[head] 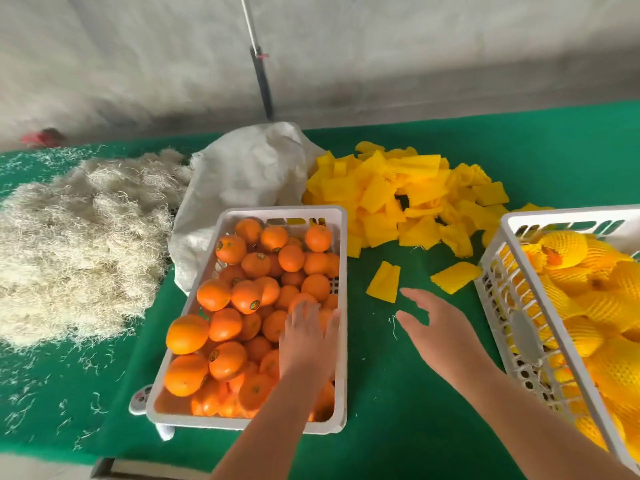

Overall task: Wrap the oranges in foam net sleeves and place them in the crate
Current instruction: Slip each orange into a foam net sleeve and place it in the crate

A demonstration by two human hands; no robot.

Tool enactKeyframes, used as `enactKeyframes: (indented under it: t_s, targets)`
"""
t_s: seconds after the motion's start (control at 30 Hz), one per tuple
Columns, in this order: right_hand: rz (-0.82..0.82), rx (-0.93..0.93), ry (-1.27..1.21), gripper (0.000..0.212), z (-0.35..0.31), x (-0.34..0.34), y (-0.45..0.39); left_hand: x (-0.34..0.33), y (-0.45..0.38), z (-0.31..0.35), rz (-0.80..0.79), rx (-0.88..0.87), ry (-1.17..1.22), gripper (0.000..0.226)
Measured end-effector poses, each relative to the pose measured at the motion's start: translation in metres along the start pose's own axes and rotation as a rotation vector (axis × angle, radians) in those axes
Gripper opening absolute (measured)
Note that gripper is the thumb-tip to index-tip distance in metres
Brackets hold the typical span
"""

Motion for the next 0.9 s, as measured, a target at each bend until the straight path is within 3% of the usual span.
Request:
enactKeyframes:
  t_s: [0.23,0.47,0.57,0.67,0.73,0.9]
  targets:
    - [-0.079,0.017,0.048,0.045,-0.031,-0.046,-0.001,0.083,-0.020,-0.058,0.151,0.024,-0.223,0.051]
    - [-0.109,-0.007,0.041,0.045,-0.039,-0.077,0.003,0.106,-0.035,-0.074,0.190,-0.073,-0.403,0.048]
    - [-0.109,-0.010,0.047,0.044,-0.037,-0.083,0.005,0.121,-0.037,-0.075,0.292,-0.095,-0.372,0.064]
    - [-0.098,-0.033,0.032,0.043,-0.032,-0.088,0.007,0.121,-0.051,-0.088,0.120,-0.049,-0.422,0.084]
    - [-0.093,-0.053,0.027,0.042,-0.030,-0.092,0.010,0.117,-0.059,-0.095,-0.005,-0.045,-0.462,0.082]
    - [-0.081,-0.083,-0.003,0.042,-0.029,-0.099,0.017,0.115,-0.073,-0.093,-0.072,-0.051,-0.514,0.077]
Point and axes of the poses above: each hand's wrist, its own y-axis away from the middle knuckle, its own x-axis out of the back of the hand, z = x × y, the point moved 6 cm from there along -y, towards the middle knuckle, and after that the axes turned 5 degrees about -z, right-handed, at the moved point
